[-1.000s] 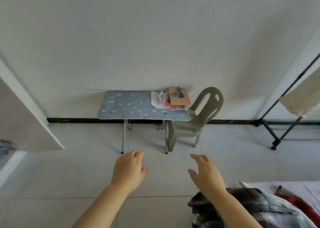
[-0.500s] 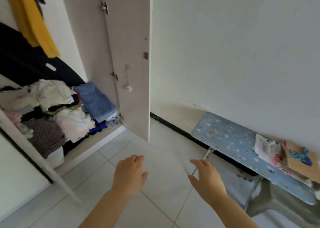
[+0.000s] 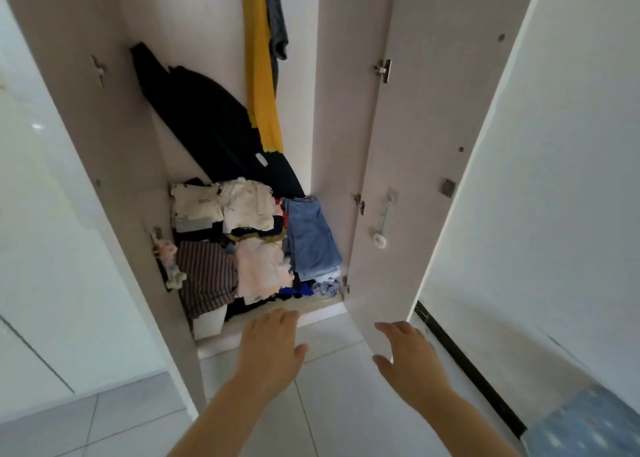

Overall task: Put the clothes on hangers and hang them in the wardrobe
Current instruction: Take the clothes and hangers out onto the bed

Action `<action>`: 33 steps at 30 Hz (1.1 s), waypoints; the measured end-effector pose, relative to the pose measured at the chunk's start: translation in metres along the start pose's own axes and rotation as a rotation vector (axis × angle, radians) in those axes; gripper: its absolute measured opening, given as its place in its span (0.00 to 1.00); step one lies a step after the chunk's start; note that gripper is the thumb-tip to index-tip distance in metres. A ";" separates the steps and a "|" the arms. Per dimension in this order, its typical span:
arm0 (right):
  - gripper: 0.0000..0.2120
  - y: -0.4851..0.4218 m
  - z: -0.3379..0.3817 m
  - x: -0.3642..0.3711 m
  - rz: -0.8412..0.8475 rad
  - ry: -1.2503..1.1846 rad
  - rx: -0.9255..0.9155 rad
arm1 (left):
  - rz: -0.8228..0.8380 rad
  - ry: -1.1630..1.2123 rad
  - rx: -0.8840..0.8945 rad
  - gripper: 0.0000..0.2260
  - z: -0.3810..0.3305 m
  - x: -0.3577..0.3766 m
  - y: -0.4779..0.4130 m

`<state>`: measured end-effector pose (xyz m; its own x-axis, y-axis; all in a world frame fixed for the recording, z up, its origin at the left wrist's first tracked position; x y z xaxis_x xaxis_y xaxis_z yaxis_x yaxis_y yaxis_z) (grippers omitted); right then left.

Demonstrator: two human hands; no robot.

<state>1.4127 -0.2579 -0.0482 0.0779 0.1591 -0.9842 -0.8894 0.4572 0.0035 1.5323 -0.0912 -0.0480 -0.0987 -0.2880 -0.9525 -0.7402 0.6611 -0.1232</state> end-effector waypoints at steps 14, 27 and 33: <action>0.23 -0.295 0.075 -0.055 -0.136 0.008 -0.229 | -0.232 0.073 -0.073 0.20 0.105 -0.057 -0.240; 0.23 -0.530 0.178 -0.180 -0.443 -0.030 -0.617 | -0.598 0.131 -0.060 0.18 0.163 -0.175 -0.445; 0.24 -0.604 0.235 -0.258 -0.638 -0.020 -0.833 | -0.781 0.121 -0.149 0.23 0.179 -0.243 -0.516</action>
<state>2.0355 -0.3689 0.2450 0.6423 0.1183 -0.7572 -0.7087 -0.2845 -0.6456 2.0574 -0.2379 0.1971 0.4193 -0.7074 -0.5690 -0.7055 0.1406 -0.6946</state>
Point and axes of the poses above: each hand's wrist, its own y-axis away from the middle knuckle, its own x-axis out of the palm, z = x × y, the point moved 6 cm from there along -y, towards the middle knuckle, and after that the axes turned 7 degrees about y, right-handed, at the moved point
